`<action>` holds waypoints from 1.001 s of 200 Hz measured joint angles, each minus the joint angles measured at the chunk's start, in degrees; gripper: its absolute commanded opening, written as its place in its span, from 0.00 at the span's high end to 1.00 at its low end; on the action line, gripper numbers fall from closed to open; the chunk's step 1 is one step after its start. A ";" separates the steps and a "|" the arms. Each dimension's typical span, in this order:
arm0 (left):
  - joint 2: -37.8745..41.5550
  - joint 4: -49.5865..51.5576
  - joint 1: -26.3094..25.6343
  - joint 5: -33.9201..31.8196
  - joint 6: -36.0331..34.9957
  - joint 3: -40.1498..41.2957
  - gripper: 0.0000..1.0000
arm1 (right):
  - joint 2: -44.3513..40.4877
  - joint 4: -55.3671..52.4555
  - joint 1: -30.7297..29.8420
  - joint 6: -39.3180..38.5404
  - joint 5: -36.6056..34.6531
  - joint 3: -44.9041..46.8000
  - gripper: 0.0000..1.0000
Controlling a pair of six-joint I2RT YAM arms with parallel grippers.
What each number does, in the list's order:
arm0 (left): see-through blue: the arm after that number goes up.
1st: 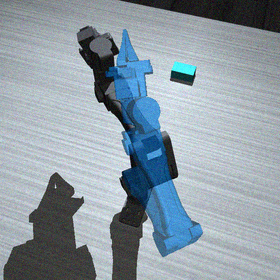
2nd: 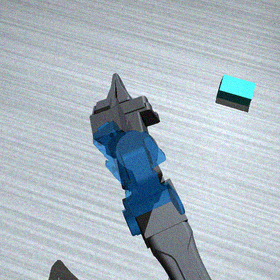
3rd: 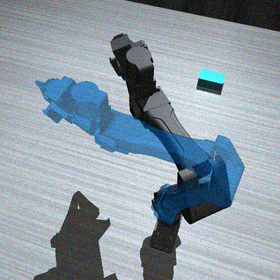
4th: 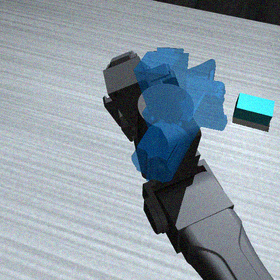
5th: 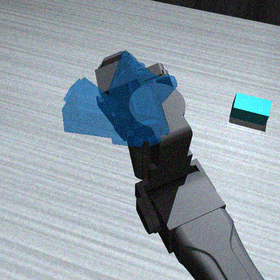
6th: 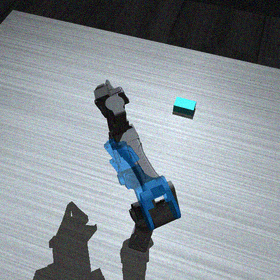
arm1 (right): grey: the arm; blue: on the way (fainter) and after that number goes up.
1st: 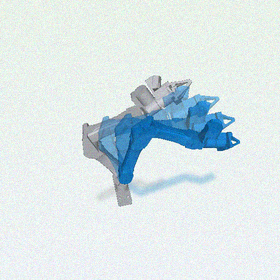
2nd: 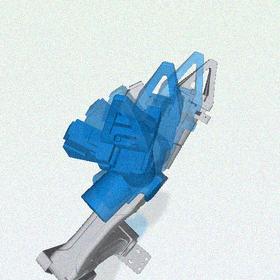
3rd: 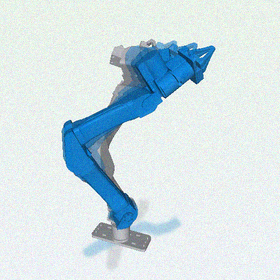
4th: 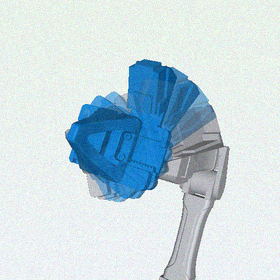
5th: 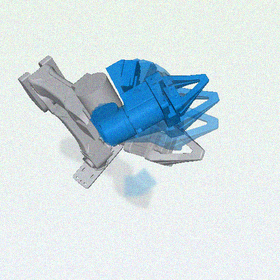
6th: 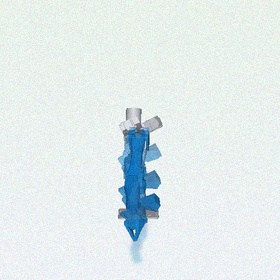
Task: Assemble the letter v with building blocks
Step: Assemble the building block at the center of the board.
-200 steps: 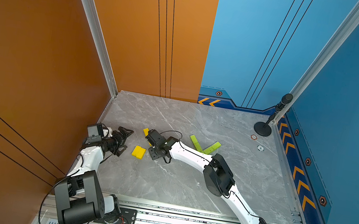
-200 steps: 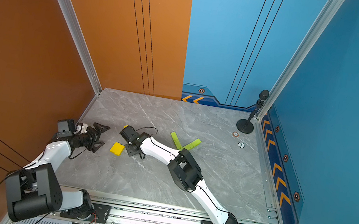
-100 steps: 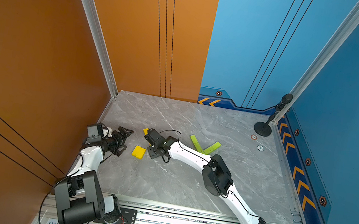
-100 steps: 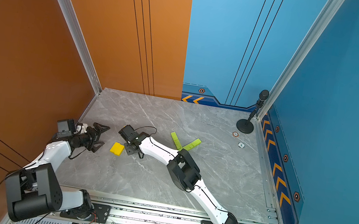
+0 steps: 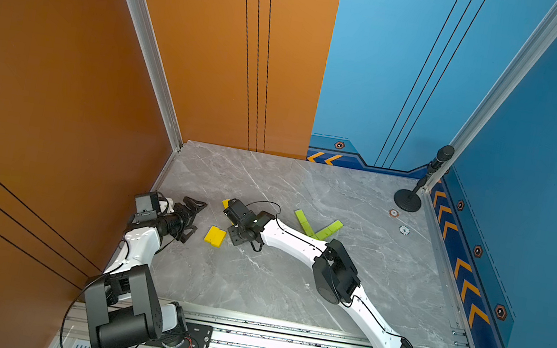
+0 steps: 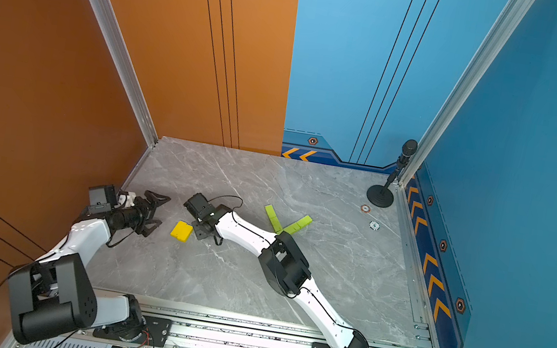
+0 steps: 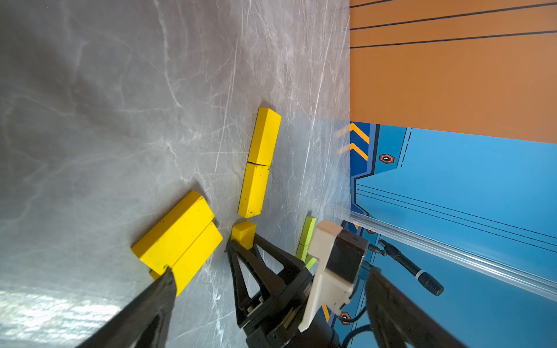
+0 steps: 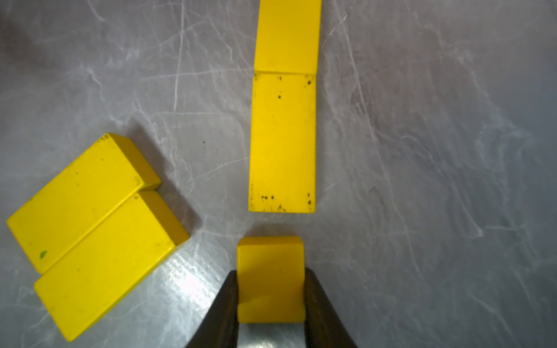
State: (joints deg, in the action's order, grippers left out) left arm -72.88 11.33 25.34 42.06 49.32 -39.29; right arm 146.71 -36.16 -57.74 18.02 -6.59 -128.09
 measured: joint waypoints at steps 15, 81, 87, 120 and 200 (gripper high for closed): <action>0.00 0.00 0.00 -0.02 0.00 0.00 0.02 | 0.07 -0.02 0.07 -0.17 -0.02 -0.09 0.67; 0.00 0.00 0.15 0.00 0.00 0.00 0.02 | 0.42 -0.09 0.44 -0.70 0.24 -0.66 0.67; 0.00 0.00 0.15 0.00 0.00 0.00 0.02 | 0.52 -0.09 0.44 -0.72 0.24 -0.85 0.67; 0.00 0.00 0.17 -0.02 0.00 0.00 0.02 | 1.20 -0.22 0.55 -1.55 0.42 -1.95 0.67; 0.00 0.00 0.26 0.00 0.00 0.00 0.02 | 2.19 -0.28 0.59 -1.70 0.37 -3.54 0.66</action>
State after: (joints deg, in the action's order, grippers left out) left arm -72.88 11.33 25.61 42.06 49.32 -39.29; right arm 148.90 -36.45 -57.14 16.32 -6.22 -131.63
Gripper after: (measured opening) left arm 0.976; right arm 0.338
